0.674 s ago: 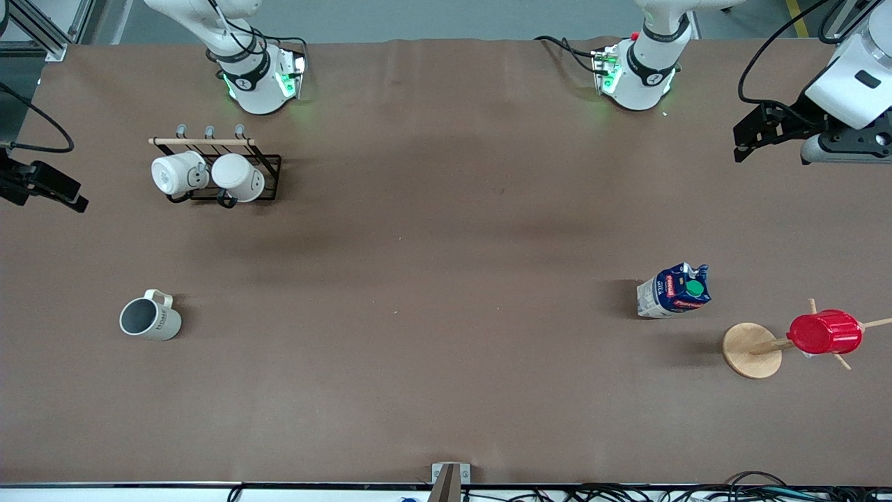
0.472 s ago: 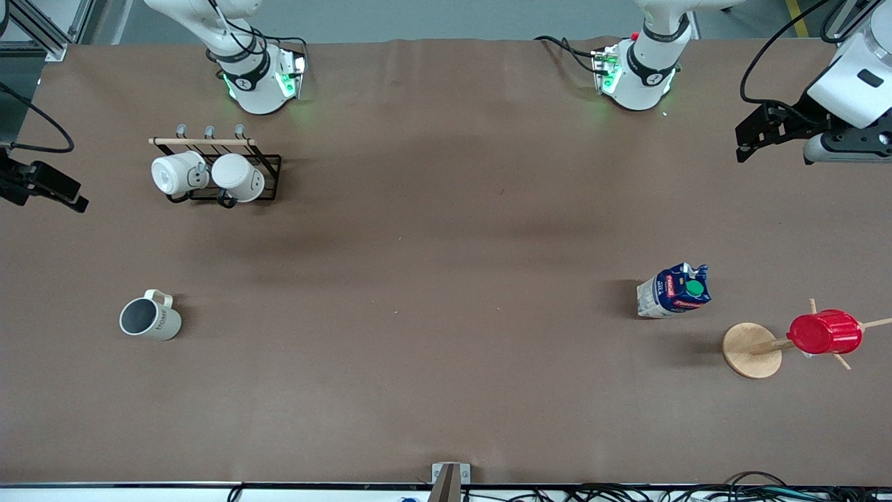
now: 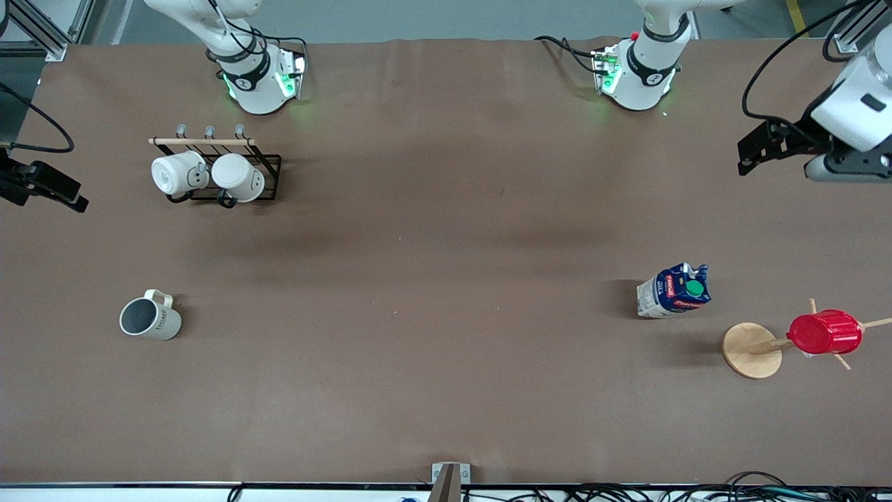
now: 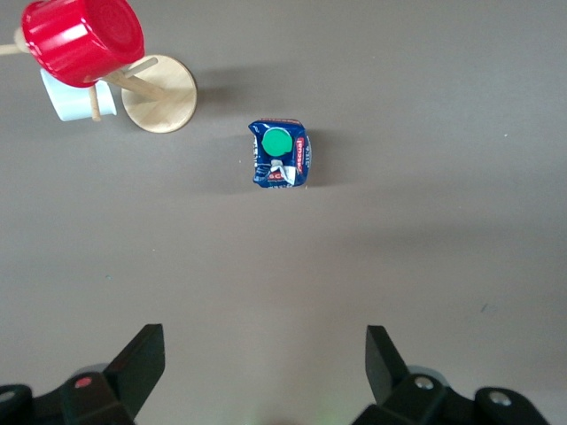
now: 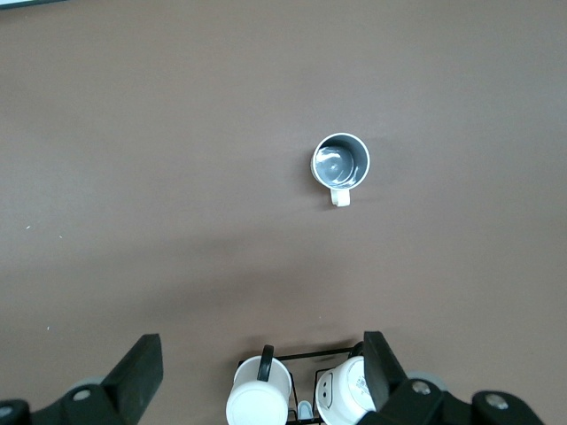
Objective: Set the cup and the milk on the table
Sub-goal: 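Reach the left gripper to the milk carton while the right gripper reaches the mug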
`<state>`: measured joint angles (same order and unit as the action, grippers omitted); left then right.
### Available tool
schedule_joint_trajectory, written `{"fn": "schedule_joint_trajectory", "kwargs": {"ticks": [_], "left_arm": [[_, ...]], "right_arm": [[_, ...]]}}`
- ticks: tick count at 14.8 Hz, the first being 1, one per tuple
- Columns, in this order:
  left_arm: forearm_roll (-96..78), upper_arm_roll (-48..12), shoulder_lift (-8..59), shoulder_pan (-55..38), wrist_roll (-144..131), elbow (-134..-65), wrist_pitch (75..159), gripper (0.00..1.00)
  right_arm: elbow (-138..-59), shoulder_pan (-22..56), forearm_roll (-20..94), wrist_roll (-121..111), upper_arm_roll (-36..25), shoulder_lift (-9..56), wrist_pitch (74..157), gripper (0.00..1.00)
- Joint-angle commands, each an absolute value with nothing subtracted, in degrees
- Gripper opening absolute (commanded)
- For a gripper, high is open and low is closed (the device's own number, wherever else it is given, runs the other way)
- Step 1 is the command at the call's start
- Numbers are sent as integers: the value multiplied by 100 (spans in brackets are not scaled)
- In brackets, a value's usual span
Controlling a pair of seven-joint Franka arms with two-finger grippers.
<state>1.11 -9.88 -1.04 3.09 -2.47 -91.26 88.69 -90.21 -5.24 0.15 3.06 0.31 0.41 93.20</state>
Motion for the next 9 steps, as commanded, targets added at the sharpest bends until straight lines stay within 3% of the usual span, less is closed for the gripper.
{"fn": "schedule_joint_trajectory", "kwargs": {"ticks": [1, 9], "left_arm": [[272, -984, 412, 299, -299, -8868, 9069, 100], [316, -993, 1370, 378, -1045, -8956, 9895, 100]], "right_arm": [[-8965, -580, -62, 316, 88, 44, 9272, 100], [-8982, -930, -27, 308, 88, 465, 9772, 100]]}}
